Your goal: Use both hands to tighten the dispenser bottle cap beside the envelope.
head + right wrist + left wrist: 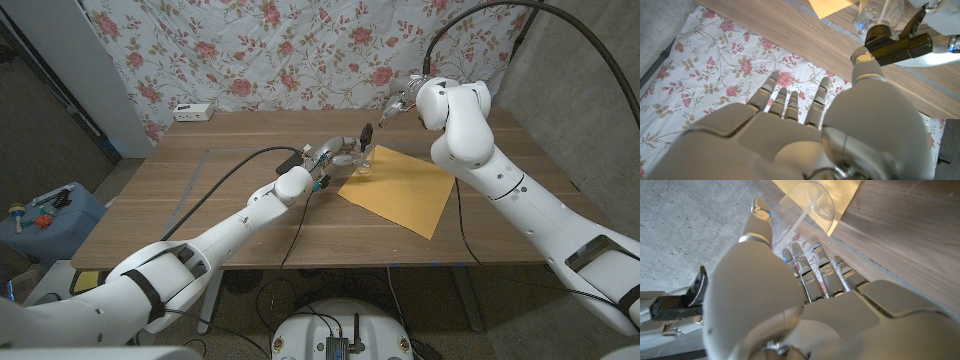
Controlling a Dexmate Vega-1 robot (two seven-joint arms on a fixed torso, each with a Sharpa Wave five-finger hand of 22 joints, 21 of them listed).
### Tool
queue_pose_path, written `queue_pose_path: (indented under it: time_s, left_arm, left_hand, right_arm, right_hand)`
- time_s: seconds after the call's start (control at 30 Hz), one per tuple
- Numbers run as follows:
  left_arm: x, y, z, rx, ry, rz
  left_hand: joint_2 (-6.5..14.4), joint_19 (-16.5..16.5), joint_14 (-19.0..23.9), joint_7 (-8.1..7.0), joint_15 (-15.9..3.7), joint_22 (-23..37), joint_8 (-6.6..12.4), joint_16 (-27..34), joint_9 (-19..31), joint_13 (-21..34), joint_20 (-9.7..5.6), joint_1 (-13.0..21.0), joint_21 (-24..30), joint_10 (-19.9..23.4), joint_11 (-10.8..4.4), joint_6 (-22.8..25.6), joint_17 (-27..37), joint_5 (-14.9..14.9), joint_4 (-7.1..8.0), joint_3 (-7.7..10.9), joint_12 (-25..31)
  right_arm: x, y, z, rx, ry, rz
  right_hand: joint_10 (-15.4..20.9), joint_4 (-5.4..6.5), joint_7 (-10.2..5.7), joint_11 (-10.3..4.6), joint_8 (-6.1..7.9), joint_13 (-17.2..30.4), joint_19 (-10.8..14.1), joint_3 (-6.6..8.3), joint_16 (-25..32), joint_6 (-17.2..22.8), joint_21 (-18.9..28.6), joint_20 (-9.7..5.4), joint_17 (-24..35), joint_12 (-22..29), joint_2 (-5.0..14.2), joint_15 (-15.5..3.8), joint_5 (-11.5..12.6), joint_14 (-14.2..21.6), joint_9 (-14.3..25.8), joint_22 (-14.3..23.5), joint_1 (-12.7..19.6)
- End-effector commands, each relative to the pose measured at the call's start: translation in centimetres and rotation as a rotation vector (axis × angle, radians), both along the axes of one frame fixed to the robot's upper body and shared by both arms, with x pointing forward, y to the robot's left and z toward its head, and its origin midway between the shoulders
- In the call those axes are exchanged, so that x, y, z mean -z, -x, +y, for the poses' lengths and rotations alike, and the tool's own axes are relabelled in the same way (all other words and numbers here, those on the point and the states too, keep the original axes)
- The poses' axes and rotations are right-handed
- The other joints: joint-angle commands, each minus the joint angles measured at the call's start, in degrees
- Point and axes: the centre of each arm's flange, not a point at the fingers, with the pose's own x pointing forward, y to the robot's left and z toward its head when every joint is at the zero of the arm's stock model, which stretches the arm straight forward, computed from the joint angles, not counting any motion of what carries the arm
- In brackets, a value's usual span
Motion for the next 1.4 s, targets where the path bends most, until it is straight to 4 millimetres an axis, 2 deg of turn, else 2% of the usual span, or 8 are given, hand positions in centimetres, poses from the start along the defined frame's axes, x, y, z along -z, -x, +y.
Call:
queue_pose_path:
  time_s: [0.03, 0.37, 0.73, 1.13, 1.4]
  left_arm:
    - [-0.1, -0.3, 0.0, 0.000, -0.001, 0.006]
    - [-0.2, -0.4, 0.0, -0.005, -0.002, 0.007]
    - [-0.3, -0.6, -0.2, -0.006, -0.006, 0.011]
    - [-0.4, -0.8, -0.5, -0.004, -0.007, 0.014]
    - [-0.5, -0.8, -0.6, -0.004, -0.008, 0.014]
  left_hand:
    - [7.28, 0.44, 0.78, 2.44, -4.22, 0.13, 0.43, 0.27, 0.20, 14.00, -1.78, -5.49, -0.12, 5.29, -0.88, 9.70, 0.19, 0.41, 5.33, 5.77, 0.35]
    - [7.37, 0.44, 0.69, 2.40, -4.20, 0.13, 0.41, 0.25, 0.20, 14.00, -1.77, -5.48, -0.11, 5.17, -0.86, 9.69, 0.21, 0.42, 5.34, 5.82, 0.28]
    - [7.38, 0.42, 0.71, 2.39, -4.24, 0.13, 0.36, 0.28, 0.20, 13.99, -1.75, -5.52, -0.12, 5.18, -0.76, 9.61, 0.24, 0.42, 5.36, 5.82, 0.25]
    - [7.32, 0.45, 0.75, 2.39, -4.24, 0.13, 0.37, 0.27, 0.20, 14.03, -1.76, -5.57, -0.10, 5.21, -0.87, 9.68, 0.21, 0.41, 5.35, 5.81, 0.27]
    - [7.40, 0.42, 0.71, 2.44, -4.25, 0.13, 0.36, 0.31, 0.20, 14.02, -1.72, -5.55, -0.11, 5.18, -0.83, 9.68, 0.28, 0.41, 5.36, 5.81, 0.24]
  right_arm:
    - [0.6, -0.2, -0.2, -0.097, 0.040, 0.027]
    - [1.0, -0.6, -0.3, -0.173, 0.057, 0.040]
    - [1.2, -0.9, 0.1, -0.245, 0.074, 0.027]
    - [1.2, -1.5, 0.6, -0.254, 0.101, 0.065]
    - [1.2, -2.2, 1.1, -0.228, 0.117, 0.114]
  right_hand:
    - [-1.91, 0.01, -0.10, -0.15, -0.44, 0.27, -1.35, 0.55, -0.16, -1.63, -0.11, 0.18, 0.29, 0.03, -0.26, 0.71, 1.04, -1.82, 0.30, 0.19, 1.56]
    - [-4.75, -0.15, -0.14, -0.17, -0.50, 0.25, -3.55, 1.03, -0.15, -2.93, -0.24, 0.65, 0.29, 0.06, -0.60, 1.23, 2.32, -4.12, 0.38, 0.16, 3.93]
    - [-9.38, -0.47, -0.17, -0.30, -0.14, 0.15, -5.40, 2.68, -0.07, -3.37, 0.04, 1.21, 0.19, 0.11, -0.03, 2.15, 4.16, -7.36, 0.46, 0.08, 9.60]
    - [-11.59, -0.31, -0.16, -0.32, -0.22, 0.10, -6.43, 3.08, -0.23, -3.92, -0.04, 1.75, 0.17, 0.12, -0.22, 3.36, 4.62, -9.54, 0.38, 0.06, 11.65]
    - [-13.10, 0.31, -0.14, 0.74, -0.54, 0.07, -7.06, 2.78, -0.14, -4.72, -0.02, 2.21, 0.23, 0.12, -0.45, 3.90, 4.68, -10.65, 0.20, 0.07, 11.58]
